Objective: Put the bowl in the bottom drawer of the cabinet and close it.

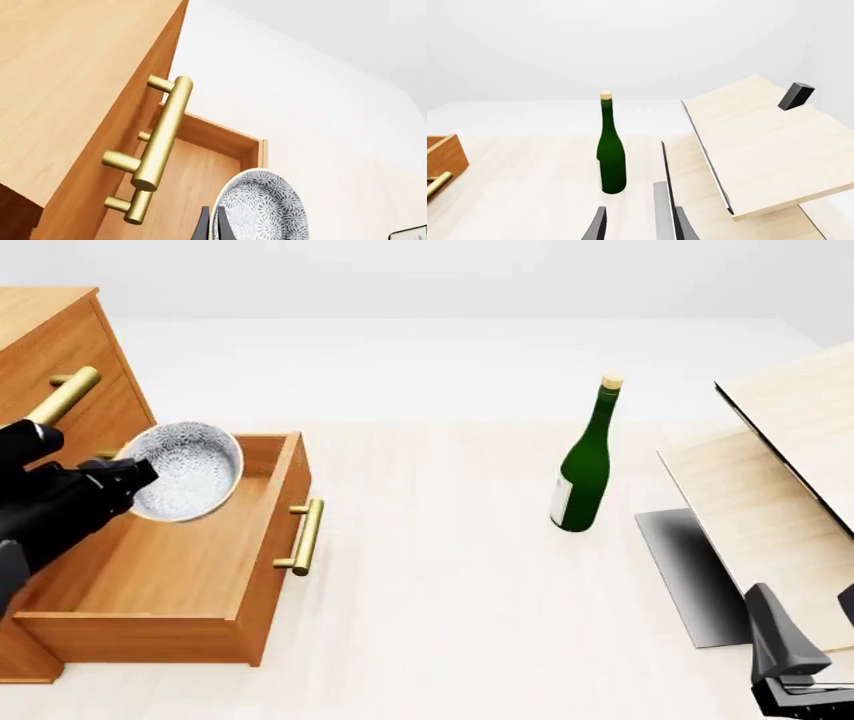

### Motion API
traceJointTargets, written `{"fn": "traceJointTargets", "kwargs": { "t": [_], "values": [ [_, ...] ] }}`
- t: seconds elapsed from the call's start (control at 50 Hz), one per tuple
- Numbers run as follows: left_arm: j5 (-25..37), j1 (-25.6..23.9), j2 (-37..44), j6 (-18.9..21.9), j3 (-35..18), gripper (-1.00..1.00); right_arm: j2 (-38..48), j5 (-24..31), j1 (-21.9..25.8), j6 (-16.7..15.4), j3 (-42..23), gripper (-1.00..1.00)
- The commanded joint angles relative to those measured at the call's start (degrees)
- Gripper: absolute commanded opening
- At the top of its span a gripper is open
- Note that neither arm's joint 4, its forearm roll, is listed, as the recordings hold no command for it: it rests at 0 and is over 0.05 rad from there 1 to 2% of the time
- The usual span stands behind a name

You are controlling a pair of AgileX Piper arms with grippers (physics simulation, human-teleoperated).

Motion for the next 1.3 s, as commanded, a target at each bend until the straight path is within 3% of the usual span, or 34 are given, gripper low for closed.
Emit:
{"fn": "traceJointTargets", "kwargs": {
  "t": [0.02,0.62,1.3],
  "values": [
    [-1.16,4.39,0.8,-2.26,-0.63,-1.0,-0.65,0.37,-0.09,-0.17,-0.03,1.0],
    [-9.46,5.42,15.89,-1.69,-1.61,-1.0,-0.71,0.45,-0.1,-0.16,-0.03,1.0],
    [-13.28,4.82,22.18,-0.3,-0.79,-1.0,-0.73,0.46,-0.1,-0.17,-0.03,1.0]
  ]
}}
